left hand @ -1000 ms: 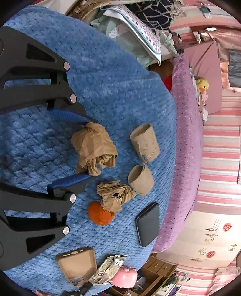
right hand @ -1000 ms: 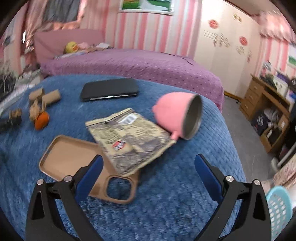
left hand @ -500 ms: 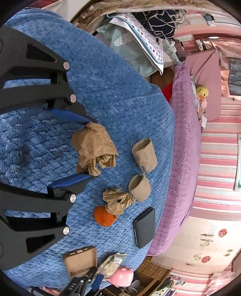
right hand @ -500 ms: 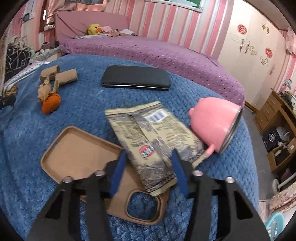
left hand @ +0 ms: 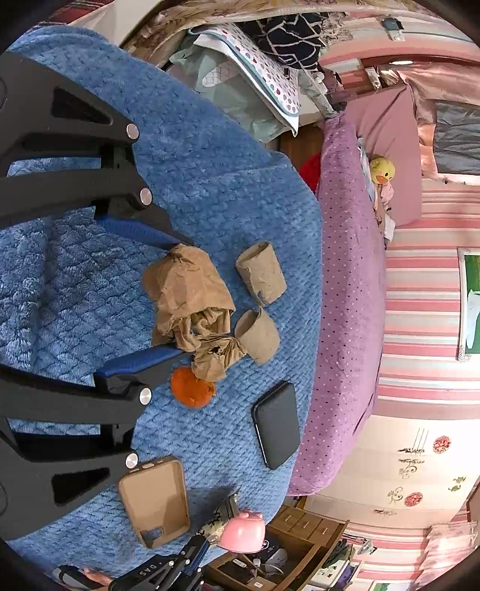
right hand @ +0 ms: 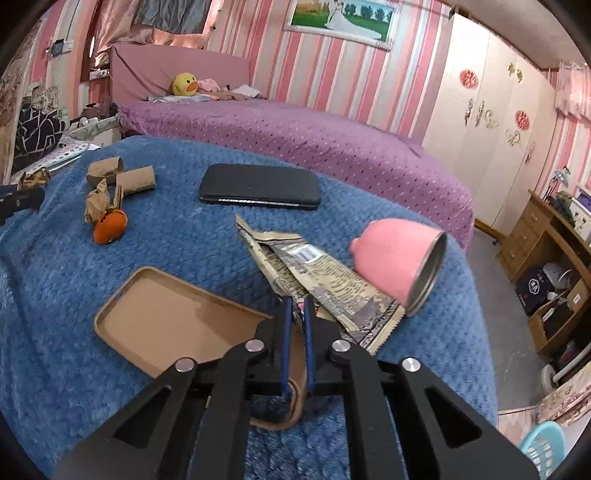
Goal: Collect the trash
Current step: 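Carry brown paper and snack wrapper over the basket and open both tools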
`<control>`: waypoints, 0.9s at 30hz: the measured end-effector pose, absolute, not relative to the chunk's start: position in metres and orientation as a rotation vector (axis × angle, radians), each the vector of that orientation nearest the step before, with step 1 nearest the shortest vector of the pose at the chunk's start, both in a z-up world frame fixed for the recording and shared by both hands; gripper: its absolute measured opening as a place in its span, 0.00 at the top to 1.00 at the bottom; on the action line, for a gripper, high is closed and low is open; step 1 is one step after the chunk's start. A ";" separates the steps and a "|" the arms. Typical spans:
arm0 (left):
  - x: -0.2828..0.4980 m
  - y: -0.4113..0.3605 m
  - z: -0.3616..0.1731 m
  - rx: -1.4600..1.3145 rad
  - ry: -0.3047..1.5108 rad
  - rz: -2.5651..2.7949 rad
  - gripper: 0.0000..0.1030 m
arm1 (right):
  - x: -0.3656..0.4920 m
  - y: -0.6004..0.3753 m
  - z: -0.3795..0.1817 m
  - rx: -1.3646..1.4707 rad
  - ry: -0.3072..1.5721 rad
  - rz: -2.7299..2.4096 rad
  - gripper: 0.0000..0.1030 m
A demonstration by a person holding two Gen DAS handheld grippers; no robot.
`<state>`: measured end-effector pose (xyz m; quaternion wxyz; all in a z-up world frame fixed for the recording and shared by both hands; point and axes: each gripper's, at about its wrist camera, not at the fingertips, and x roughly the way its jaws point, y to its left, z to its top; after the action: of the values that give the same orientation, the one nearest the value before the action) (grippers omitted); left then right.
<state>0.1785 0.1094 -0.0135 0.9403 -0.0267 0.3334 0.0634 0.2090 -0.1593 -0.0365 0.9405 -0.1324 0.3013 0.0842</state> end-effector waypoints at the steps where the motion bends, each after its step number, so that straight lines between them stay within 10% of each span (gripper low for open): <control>1: 0.178 0.111 -0.013 -0.064 0.680 0.129 0.52 | 0.208 -0.160 -0.036 -0.278 0.611 0.169 0.94; 27: 0.167 0.028 -0.008 -0.030 0.654 0.019 0.52 | 0.113 -0.237 -0.003 -0.120 0.565 0.109 0.96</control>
<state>0.1668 0.0285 -0.0076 0.9469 -0.0147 0.3212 0.0095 0.1134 -0.2373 -0.0035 0.9571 -0.0591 0.2784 0.0538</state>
